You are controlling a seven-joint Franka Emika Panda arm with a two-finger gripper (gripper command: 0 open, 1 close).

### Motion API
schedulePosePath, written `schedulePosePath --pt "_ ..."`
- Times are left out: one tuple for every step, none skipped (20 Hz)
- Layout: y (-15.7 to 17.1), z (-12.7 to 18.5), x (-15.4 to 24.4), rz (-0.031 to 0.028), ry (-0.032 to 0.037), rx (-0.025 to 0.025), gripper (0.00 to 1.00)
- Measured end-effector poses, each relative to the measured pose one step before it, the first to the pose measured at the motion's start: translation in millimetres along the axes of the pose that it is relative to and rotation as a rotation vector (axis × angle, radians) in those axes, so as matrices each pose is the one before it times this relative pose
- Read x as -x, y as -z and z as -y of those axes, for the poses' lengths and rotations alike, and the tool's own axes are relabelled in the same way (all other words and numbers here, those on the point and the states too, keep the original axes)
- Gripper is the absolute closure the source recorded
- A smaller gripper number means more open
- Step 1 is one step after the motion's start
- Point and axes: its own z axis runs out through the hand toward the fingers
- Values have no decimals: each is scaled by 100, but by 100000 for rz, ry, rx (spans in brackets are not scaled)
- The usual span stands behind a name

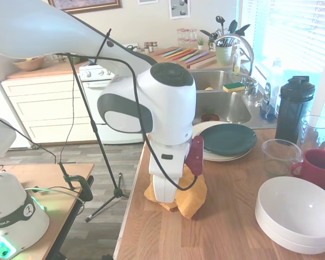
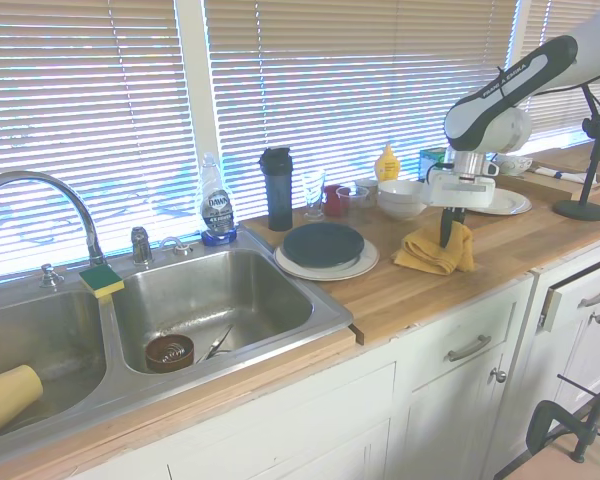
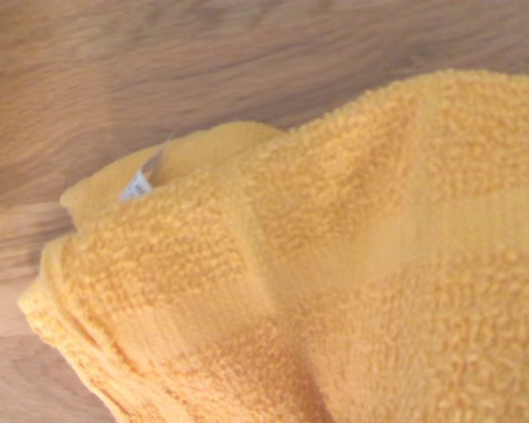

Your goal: Wipe the blue plate in clockwise motion

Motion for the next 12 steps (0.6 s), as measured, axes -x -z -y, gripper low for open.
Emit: schedulePosePath --pt "62 -171 -191 53 44 -216 0" --pt "70 -136 -147 -167 -34 2 0" --pt "85 -88 -88 -289 2 93 0" --pt "88 -60 -67 -455 107 172 0" --pt "124 -48 -75 -1086 220 528 0" --pt "196 -4 -59 -1470 228 468 0" --pt "200 -7 -27 -1241 -74 305 0" --pt "202 -47 -21 -1789 -526 349 0" --pt "87 -132 42 -1480 -396 339 0" --pt "2 -188 51 -1786 -355 571 0" --pt "-64 -207 79 -1464 -673 719 0" --pt "5 -183 107 -1344 -368 577 0"
